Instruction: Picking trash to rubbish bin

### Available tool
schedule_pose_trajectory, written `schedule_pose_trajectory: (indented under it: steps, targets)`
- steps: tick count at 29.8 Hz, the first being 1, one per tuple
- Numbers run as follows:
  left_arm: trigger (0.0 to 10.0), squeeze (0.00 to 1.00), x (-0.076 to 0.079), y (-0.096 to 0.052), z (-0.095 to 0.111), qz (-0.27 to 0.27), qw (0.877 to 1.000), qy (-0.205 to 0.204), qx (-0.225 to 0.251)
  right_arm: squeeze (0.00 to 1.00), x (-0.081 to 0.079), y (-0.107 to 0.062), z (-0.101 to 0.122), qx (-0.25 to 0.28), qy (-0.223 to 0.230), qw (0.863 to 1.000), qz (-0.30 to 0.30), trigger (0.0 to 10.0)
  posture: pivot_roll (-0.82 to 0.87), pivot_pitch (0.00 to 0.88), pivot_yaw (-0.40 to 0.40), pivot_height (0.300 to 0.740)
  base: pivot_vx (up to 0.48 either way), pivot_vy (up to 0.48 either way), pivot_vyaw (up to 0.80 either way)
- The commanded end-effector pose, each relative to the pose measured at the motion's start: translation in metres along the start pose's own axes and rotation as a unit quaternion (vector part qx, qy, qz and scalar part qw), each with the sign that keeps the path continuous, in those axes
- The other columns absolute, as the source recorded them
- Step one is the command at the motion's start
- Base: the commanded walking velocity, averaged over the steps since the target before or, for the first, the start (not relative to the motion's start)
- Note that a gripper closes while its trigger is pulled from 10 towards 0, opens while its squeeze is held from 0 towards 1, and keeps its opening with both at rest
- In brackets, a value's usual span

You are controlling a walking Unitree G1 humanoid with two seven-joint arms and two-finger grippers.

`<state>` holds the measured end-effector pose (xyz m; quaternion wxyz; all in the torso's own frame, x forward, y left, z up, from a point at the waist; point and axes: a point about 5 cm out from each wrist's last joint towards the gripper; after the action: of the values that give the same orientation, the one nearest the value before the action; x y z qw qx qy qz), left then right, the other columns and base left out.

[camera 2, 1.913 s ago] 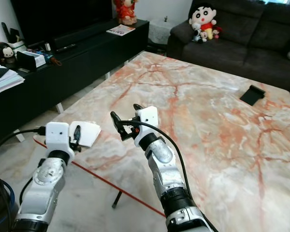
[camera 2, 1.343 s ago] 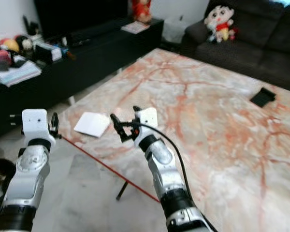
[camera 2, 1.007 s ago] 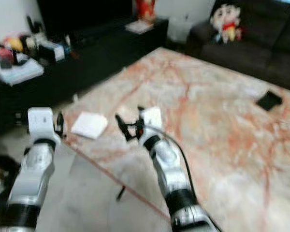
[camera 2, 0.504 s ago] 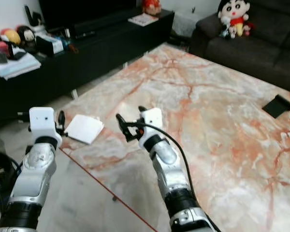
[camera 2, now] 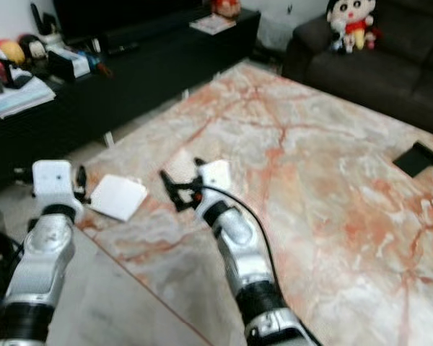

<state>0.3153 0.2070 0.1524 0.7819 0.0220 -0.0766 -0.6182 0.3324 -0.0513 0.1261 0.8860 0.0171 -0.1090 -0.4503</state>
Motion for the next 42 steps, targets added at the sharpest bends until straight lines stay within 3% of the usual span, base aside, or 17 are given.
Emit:
schedule_pose_trajectory:
  steps: [1, 4, 8, 12, 17, 20, 22, 25, 28, 33, 42]
  targets:
    - [10.0, 0.00, 0.001, -0.002, -0.007, 0.004, 1.000, 0.013, -0.014, 0.00, 0.004, -0.004, -0.003, -0.006, 0.004, 1.000, -0.009, 10.0, 0.05, 0.081, -0.076, 0.740, 0.000, 0.000, 0.00]
    - [10.0, 0.00, -0.002, -0.002, -0.008, 0.010, 1.000, 0.007, -0.016, 0.00, 0.004, -0.004, -0.003, -0.006, 0.005, 1.000, -0.008, 10.0, 0.05, 0.081, -0.076, 0.740, 0.000, 0.000, 0.00]
    - [10.0, 0.00, -0.004, -0.001, -0.022, -0.004, 0.997, -0.019, -0.080, 0.00, 0.004, -0.004, -0.003, -0.006, 0.005, 1.000, -0.007, 10.0, 0.06, 0.084, -0.079, 0.740, 0.000, 0.000, 0.00]
    - [10.0, 0.00, -0.001, -0.001, -0.028, -0.018, 0.995, -0.015, -0.102, 0.00, 0.004, -0.004, -0.003, -0.005, 0.005, 1.000, -0.007, 10.0, 0.05, 0.084, -0.078, 0.740, 0.000, 0.000, 0.00]
    - [10.0, 0.00, 0.008, 0.003, -0.028, -0.087, 0.990, -0.011, -0.115, 0.00, 0.004, -0.004, -0.002, -0.005, 0.005, 1.000, -0.005, 10.0, 0.05, 0.084, -0.083, 0.740, 0.000, 0.000, 0.00]
    - [10.0, 0.00, 0.002, 0.009, -0.023, -0.079, 0.991, -0.004, -0.107, 0.00, 0.004, -0.004, -0.002, -0.005, 0.004, 1.000, -0.005, 10.0, 0.05, 0.084, -0.083, 0.740, 0.000, 0.000, 0.00]
    - [10.0, 0.00, -0.008, 0.018, -0.015, -0.073, 0.993, 0.026, -0.092, 0.00, 0.005, -0.005, -0.002, -0.005, 0.004, 1.000, -0.005, 10.0, 0.05, 0.084, -0.083, 0.740, 0.000, 0.000, 0.00]
    - [10.0, 0.00, -0.013, 0.023, -0.017, -0.080, 0.991, 0.022, -0.108, 0.00, 0.004, -0.005, -0.003, -0.006, 0.004, 1.000, -0.005, 10.0, 0.05, 0.085, -0.085, 0.740, 0.000, 0.000, 0.00]
    - [10.0, 0.00, -0.010, 0.024, -0.020, -0.101, 0.988, 0.008, -0.117, 0.00, 0.003, -0.005, -0.003, -0.005, 0.005, 1.000, -0.004, 10.0, 0.04, 0.085, -0.085, 0.740, 0.000, 0.000, 0.00]
    - [10.0, 0.00, 0.014, 0.024, -0.028, -0.161, 0.977, -0.039, -0.137, 0.00, 0.003, -0.007, -0.002, -0.002, 0.007, 1.000, -0.003, 10.0, 0.03, 0.091, -0.087, 0.740, 0.000, 0.000, 0.00]
    - [10.0, 0.00, 0.022, 0.041, -0.016, -0.125, 0.988, -0.003, -0.091, 0.00, 0.003, -0.010, -0.003, -0.003, 0.008, 1.000, -0.005, 10.0, 0.02, 0.098, -0.092, 0.740, 0.000, 0.000, 0.00]
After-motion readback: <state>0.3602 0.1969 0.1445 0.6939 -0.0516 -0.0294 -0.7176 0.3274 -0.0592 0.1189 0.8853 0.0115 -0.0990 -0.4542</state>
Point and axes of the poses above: a point about 5 cm out from each wrist's last joint towards the gripper, its own y axis pointing out of the wrist towards the gripper, its own z axis along the axis of the wrist's last joint, x = y × z, and after that the axes turned 15 degrees about -y, right-handed
